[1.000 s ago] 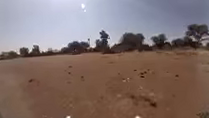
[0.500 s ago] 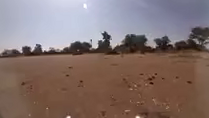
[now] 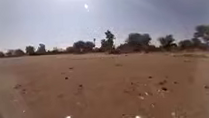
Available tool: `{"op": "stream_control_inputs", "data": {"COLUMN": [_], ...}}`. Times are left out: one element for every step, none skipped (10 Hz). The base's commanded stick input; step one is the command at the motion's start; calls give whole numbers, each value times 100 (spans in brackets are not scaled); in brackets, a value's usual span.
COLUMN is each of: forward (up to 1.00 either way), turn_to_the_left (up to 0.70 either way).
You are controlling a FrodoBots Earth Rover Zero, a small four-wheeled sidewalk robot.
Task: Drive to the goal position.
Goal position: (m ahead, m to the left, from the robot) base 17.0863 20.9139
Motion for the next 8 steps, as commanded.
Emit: {"op": "stream_control_inputs", "data": {"forward": [70,70,70,70,70,70,70,70], "turn_to_the_left": [-35,-35,-35,-20,0,0,0,0]}}
